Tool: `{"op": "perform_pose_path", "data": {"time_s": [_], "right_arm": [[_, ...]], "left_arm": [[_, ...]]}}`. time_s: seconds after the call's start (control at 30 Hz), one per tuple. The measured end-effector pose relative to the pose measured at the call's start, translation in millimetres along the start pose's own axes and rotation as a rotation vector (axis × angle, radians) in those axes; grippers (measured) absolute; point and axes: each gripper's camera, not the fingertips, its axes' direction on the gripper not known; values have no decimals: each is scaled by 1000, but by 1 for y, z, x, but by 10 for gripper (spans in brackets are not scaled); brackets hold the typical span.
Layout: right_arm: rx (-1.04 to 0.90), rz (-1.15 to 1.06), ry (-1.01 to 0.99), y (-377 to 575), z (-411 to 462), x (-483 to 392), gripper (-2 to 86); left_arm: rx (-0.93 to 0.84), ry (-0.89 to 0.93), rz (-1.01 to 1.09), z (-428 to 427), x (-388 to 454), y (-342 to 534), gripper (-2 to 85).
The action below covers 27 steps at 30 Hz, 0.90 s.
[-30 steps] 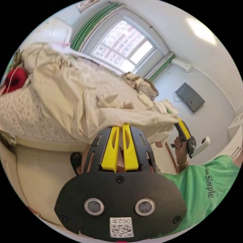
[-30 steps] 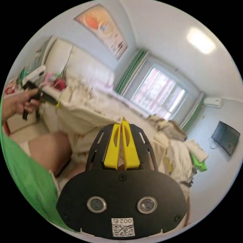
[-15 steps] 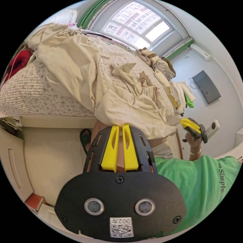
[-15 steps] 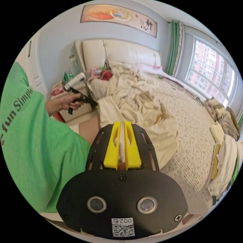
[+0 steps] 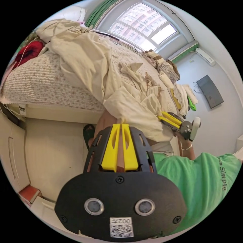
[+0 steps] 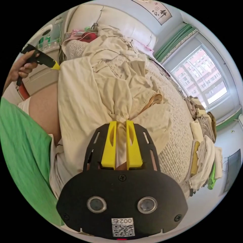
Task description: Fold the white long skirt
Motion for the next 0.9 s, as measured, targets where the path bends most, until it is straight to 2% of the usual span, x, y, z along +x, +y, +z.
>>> {"op": "perform_pose_path", "data": {"time_s": [0.13, 0.27, 0.33, 0.47, 0.6, 0.7, 0.77, 0.9], "right_arm": [[90, 86, -59, 14, -35, 20, 45], [134, 105, -125, 28, -72, 34, 34], [144, 98, -119, 36, -86, 33, 11], [64, 54, -135, 55, -97, 26, -6], [-18, 49, -192, 71, -88, 18, -9], [-17, 57, -235, 72, -89, 22, -8], [40, 80, -241, 69, -92, 29, -7], [245, 182, -297, 55, -95, 53, 3]], "left_arm": [[152, -39, -1, -23, 6, -1, -9], [272, 52, 161, -38, 38, -15, -9], [266, 97, 243, -31, 56, -26, -9], [131, 160, 403, 13, 102, -51, -9], [-3, 114, 501, 65, 140, -54, -9], [-182, 100, 589, 107, 169, -43, -9], [-324, 100, 711, 132, 193, -20, -9], [-465, 103, 898, 148, 221, 25, -9]]}}
